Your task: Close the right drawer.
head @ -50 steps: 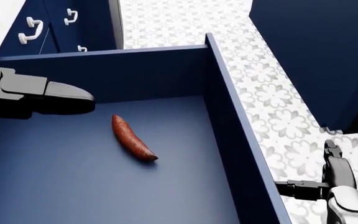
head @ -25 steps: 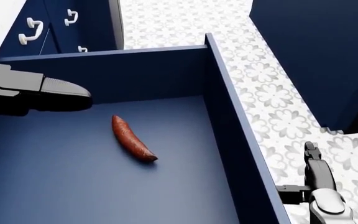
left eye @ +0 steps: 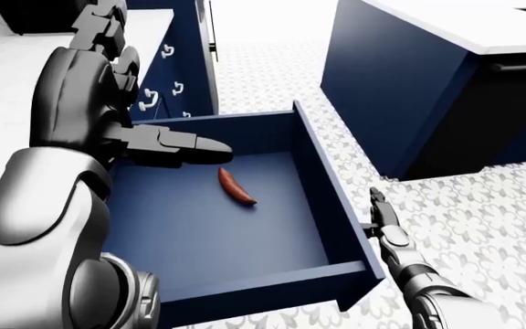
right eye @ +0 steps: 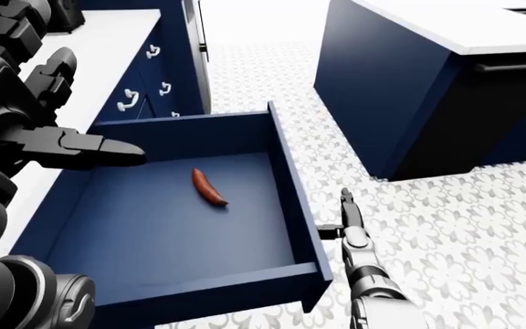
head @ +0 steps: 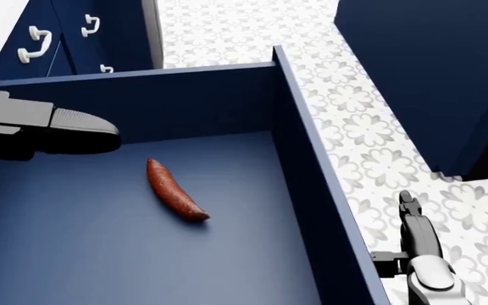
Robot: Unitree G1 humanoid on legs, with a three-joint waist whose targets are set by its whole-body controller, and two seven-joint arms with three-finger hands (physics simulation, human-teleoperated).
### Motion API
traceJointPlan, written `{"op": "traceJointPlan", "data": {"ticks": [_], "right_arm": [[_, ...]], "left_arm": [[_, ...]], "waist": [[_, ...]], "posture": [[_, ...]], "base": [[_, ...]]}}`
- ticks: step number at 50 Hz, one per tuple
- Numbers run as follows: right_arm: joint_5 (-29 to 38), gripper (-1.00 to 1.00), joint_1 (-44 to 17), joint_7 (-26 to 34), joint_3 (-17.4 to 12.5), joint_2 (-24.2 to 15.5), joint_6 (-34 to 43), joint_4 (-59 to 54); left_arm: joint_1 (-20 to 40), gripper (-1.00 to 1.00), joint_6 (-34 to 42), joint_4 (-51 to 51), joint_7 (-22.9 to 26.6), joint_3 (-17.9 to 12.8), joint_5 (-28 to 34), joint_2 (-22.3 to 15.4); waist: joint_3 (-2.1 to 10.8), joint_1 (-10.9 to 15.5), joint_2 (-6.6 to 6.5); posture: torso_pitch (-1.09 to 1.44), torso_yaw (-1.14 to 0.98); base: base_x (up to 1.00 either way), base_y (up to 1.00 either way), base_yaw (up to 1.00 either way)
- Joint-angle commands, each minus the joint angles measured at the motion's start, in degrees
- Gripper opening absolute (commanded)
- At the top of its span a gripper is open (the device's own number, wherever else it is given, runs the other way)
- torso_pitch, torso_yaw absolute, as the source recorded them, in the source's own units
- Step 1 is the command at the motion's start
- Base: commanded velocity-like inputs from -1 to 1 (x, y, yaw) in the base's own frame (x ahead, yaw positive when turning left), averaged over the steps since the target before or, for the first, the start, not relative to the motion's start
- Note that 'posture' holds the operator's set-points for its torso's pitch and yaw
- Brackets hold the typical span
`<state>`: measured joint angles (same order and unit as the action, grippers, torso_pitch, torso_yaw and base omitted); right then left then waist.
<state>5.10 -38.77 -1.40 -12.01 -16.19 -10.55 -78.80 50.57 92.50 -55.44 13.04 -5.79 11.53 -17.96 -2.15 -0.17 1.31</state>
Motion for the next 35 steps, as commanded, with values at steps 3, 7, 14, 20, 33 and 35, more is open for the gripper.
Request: {"op": "traceJointPlan", "data": {"ticks": [3, 7, 14, 20, 33, 35], "right_arm": [[0.4, 1.0, -1.7, 0.2, 0.4, 0.1, -1.7, 1.8], [0.8, 1.0, -1.8, 0.3, 0.8, 0.8, -1.9, 1.8], [1.2, 1.0, -2.3, 0.4, 1.2, 1.4, -1.9, 2.0], [1.5, 1.0, -2.7, 0.3, 1.6, 2.1, -1.8, 2.0], [2.3, 1.0, -3.1, 0.3, 2.2, 3.2, -1.5, 2.0], [2.4, 1.0, -3.0, 0.2, 2.2, 3.4, -1.6, 2.0]], "left_arm": [[1.5, 1.0, 0.0, -0.6, 0.4, -0.5, 0.9, -0.5], [1.6, 1.0, 0.0, -0.5, 0.8, -0.5, 1.4, -0.4], [1.5, 1.0, 0.0, -0.7, 1.8, -0.3, 2.5, -0.2], [1.7, 1.0, 0.0, -0.6, 2.8, -0.1, 3.9, -0.2], [2.3, 1.0, 0.0, -0.2, 5.9, 0.8, 7.9, 0.1], [2.4, 1.0, 0.0, -0.1, 6.5, 0.9, 8.6, 0.2]], "waist": [[1.39, 0.2, 0.03], [1.39, 0.1, 0.03], [1.41, 0.1, 0.08], [1.4, 0.0, 0.11], [1.35, 0.0, 0.27], [1.34, 0.0, 0.3]], "posture": [[0.0, 0.0], [0.0, 0.0], [0.0, 0.0], [0.0, 0.0], [0.0, 0.0], [0.0, 0.0]], "base": [[0.0, 0.0, 0.0], [0.0, 0.0, 0.0], [0.0, 0.0, 0.0], [0.0, 0.0, 0.0], [0.0, 0.0, 0.0], [0.0, 0.0, 0.0]]}}
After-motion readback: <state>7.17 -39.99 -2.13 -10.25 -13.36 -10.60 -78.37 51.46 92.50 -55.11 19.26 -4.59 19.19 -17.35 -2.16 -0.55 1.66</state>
